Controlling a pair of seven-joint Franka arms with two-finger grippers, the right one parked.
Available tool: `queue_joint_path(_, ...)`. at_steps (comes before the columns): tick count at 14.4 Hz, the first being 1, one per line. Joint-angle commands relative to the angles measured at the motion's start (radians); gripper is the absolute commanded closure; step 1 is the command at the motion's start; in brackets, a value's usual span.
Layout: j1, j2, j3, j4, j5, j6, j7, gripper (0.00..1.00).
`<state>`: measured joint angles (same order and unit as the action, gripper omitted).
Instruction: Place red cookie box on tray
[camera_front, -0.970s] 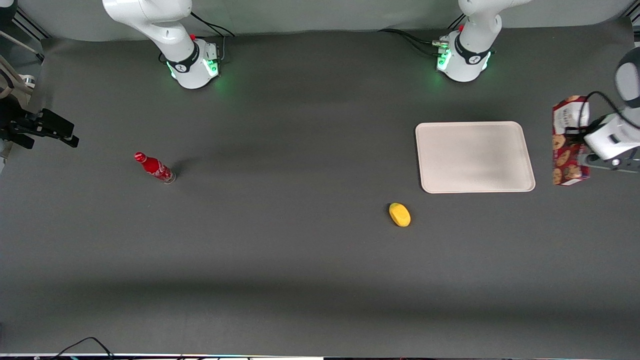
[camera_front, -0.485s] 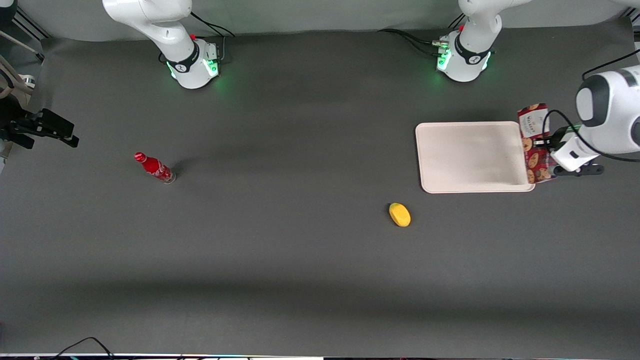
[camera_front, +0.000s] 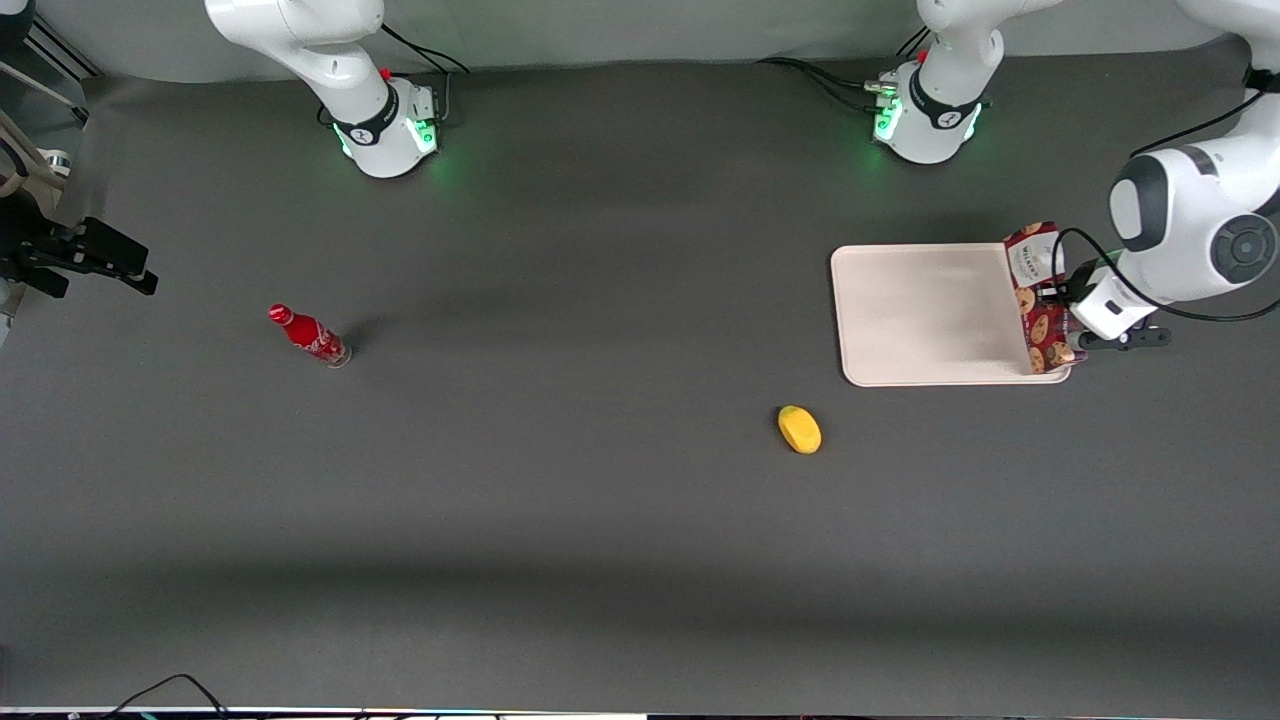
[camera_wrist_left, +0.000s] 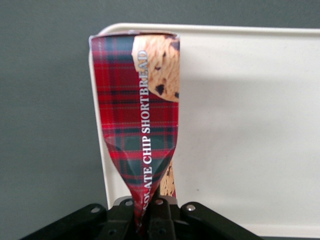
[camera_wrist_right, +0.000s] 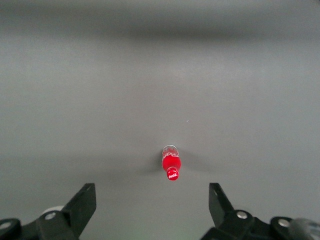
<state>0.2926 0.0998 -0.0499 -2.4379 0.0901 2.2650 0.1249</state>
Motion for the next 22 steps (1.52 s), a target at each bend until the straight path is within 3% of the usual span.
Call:
queue_joint_path(1, 0.000, 0.012, -0.001, -0.032, -0.004, 0.042, -0.014, 0.86)
queue_joint_path(2, 0.000, 0.020, -0.001, -0.033, 0.000, 0.053, -0.013, 0.77)
queue_joint_path(3, 0.000, 0.020, -0.001, -0.038, 0.002, 0.059, -0.011, 0.73)
queue_joint_path(5, 0.000, 0.020, -0.001, -0.038, 0.002, 0.059, 0.001, 0.08)
queue_joint_path(6, 0.000, 0.018, -0.001, -0.035, 0.005, 0.054, 0.004, 0.00)
queue_joint_path(11, -0.001, -0.051, -0.057, 0.067, 0.017, -0.048, -0.004, 0.00)
queue_joint_path(16, 0.000, -0.068, -0.105, 0.444, 0.016, -0.414, -0.014, 0.00)
queue_joint_path(19, 0.000, -0.063, -0.113, 0.636, -0.001, -0.536, -0.011, 0.00)
queue_joint_path(22, -0.001, -0.060, -0.131, 0.753, -0.078, -0.611, -0.021, 0.00)
